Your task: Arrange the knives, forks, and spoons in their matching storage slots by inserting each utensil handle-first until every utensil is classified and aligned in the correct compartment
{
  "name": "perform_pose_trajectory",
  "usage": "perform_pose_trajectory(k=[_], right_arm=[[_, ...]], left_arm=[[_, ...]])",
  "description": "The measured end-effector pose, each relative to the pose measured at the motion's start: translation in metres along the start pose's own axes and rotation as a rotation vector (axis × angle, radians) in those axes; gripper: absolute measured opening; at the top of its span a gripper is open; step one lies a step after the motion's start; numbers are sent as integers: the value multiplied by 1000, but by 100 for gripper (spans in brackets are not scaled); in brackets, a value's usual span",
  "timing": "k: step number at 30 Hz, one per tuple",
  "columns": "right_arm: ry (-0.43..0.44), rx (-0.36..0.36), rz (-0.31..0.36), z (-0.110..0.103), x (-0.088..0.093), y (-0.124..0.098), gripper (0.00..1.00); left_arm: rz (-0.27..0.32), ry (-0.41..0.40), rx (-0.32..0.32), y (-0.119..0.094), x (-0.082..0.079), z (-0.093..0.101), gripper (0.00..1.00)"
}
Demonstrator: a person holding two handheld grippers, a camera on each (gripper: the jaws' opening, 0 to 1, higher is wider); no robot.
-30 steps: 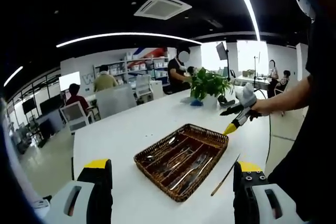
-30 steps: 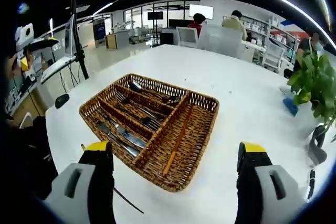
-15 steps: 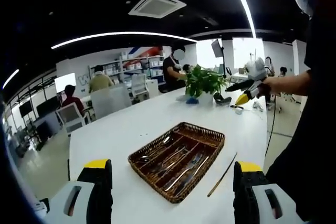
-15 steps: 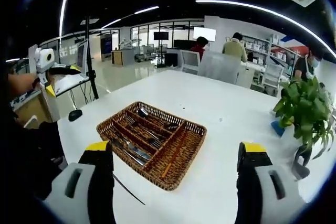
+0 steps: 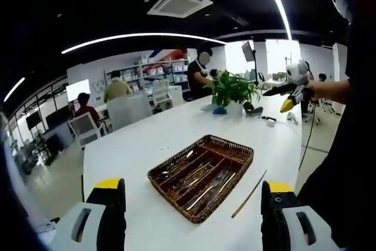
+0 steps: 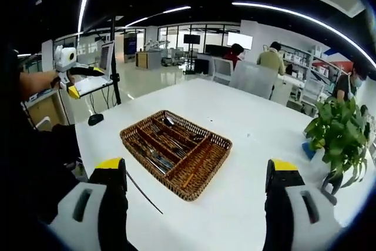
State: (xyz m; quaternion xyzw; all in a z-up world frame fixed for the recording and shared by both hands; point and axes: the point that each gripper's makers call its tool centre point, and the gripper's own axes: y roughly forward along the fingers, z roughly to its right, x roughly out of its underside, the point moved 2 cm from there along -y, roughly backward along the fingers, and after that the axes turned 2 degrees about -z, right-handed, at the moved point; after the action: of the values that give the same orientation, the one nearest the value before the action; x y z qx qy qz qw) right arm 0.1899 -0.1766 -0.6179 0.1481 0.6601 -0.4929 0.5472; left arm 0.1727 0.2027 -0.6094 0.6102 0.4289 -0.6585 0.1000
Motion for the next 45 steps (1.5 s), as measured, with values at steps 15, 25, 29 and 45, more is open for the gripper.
perform_pose_trajectory(k=[15,25,29,45], right_arm=[[6,1,11,1,1,-9,99],[36,17,16,2,5,-12,99],[39,21,20,1,6,-14,99],[49,10,10,0,12,-13,99]], left_arm=[[-28,57,74,21,-3,15,100],[-87,110,203,66,12,42,93],[-102,111,253,83,19,54,93],[-312,218,452,136,100,92,59]])
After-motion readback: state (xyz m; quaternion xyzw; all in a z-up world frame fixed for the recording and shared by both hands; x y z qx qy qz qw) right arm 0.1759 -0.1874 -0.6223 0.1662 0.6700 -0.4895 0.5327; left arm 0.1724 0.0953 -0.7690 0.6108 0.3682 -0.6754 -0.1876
